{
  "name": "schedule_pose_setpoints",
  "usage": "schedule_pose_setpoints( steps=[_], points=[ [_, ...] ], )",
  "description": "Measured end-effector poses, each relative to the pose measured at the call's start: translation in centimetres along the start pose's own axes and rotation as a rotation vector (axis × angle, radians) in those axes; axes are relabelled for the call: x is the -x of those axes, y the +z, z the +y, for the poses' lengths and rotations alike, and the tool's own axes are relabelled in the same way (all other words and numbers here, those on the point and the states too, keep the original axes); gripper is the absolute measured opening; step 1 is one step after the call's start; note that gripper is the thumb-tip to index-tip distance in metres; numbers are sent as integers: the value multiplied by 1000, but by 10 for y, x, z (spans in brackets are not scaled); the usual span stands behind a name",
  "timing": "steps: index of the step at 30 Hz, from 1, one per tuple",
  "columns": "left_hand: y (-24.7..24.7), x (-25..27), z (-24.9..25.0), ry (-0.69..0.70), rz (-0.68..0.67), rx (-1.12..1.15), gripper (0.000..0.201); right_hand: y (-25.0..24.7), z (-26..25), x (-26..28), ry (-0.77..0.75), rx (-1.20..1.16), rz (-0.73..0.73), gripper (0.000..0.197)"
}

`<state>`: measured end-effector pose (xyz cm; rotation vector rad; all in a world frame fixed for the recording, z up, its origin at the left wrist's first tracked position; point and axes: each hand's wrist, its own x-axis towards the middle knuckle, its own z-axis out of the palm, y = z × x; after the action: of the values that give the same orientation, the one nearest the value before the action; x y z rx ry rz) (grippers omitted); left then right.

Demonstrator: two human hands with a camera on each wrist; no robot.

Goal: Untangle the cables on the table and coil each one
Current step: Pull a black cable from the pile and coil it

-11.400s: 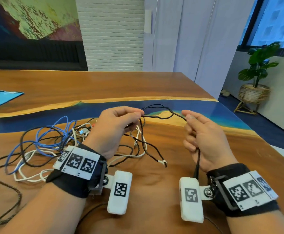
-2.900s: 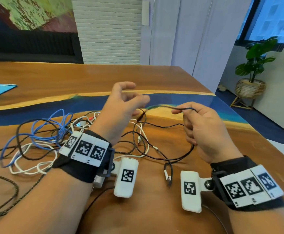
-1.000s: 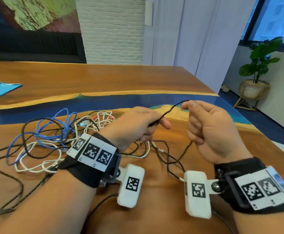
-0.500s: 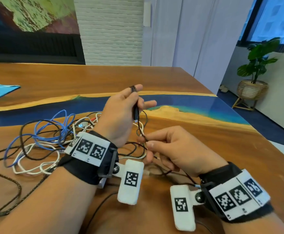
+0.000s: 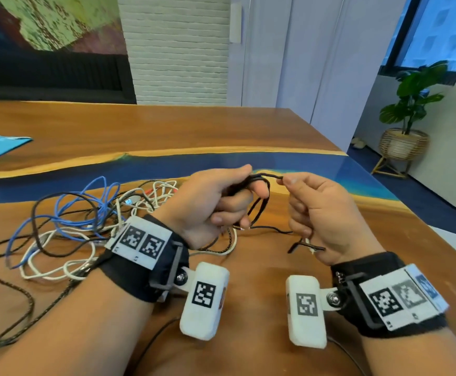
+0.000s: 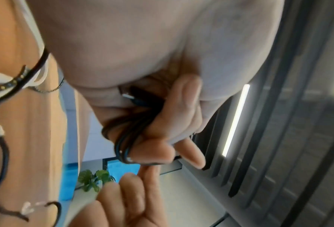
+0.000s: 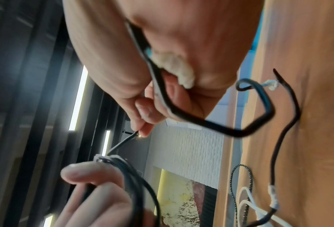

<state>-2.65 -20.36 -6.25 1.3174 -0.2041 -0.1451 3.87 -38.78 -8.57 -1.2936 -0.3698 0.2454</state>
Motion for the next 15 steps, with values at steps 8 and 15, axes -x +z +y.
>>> schedule_pose_setpoints(
  steps=[8, 15],
  points=[
    [-9, -4, 8, 208, 73, 470, 43, 14, 8, 6, 184, -73, -194, 21],
    [-24, -14, 10, 410, 358, 596, 42, 7, 10, 0, 134, 34, -90, 22]
  ],
)
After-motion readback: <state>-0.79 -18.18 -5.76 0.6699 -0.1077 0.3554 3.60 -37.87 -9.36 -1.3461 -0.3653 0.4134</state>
